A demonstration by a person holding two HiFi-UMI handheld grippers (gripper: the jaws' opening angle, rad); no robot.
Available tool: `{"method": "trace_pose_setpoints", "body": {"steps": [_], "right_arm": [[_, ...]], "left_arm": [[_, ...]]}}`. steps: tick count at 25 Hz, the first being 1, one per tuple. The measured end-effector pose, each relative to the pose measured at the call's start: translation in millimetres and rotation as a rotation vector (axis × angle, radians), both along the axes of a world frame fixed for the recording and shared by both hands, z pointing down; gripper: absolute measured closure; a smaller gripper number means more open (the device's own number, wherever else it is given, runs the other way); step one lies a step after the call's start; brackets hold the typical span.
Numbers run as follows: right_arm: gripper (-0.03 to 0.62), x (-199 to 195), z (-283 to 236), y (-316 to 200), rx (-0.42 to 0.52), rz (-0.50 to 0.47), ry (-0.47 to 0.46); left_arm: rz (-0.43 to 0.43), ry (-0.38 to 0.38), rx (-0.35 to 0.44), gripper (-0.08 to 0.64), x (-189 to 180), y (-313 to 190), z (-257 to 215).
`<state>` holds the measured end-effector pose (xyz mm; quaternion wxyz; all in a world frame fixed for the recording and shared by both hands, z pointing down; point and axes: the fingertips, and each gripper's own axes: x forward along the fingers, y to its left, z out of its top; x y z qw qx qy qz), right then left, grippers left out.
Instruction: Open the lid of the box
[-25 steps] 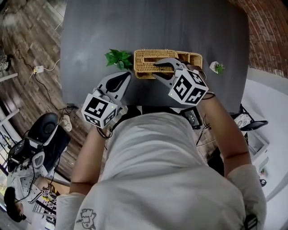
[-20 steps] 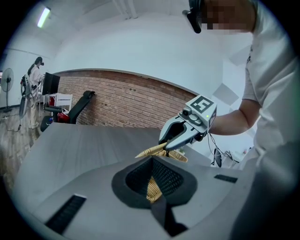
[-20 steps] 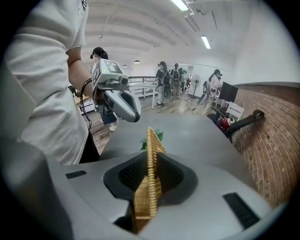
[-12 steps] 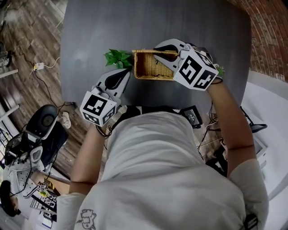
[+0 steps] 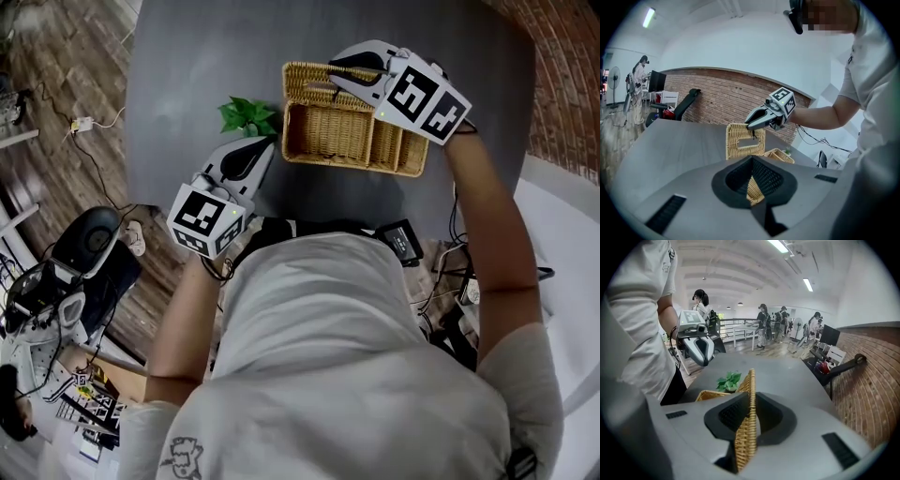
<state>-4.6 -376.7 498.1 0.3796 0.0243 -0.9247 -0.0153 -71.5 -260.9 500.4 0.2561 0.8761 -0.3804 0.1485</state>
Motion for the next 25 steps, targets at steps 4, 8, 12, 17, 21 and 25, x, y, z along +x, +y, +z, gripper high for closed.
{"method": "trace_pose_setpoints", "body": {"steps": [4,8,12,17,21,25], "right_arm": [[0.527,0,10,-22,-0.032,0.018,-0.020],[0.520,2,20,-38,-0.070,0.035,-0.029],[0.520,1,20,-38,-0.084,0.028,-0.037],[0.515,4,21,-40,-0.063,0.033,-0.015],[0.476,10,9,-46,-0.011,0.092,-0.007],[0.459,16,-17,-47,0.036,0.161,-0.039]], "left_arm": [[-0.011,0.001,-0.008,0.548,0,-1,2],[-0.010,-0.010,-0.005,0.548,2,-1,2],[-0.011,-0.018,-0.005,0.548,0,2,2],[-0.012,-0.016,-0.001,0.548,-1,5,0],[-0.008,-0.013,0.016,0.548,-5,10,-7],[0.008,-0.009,0.040,0.548,-11,17,-18]]}}
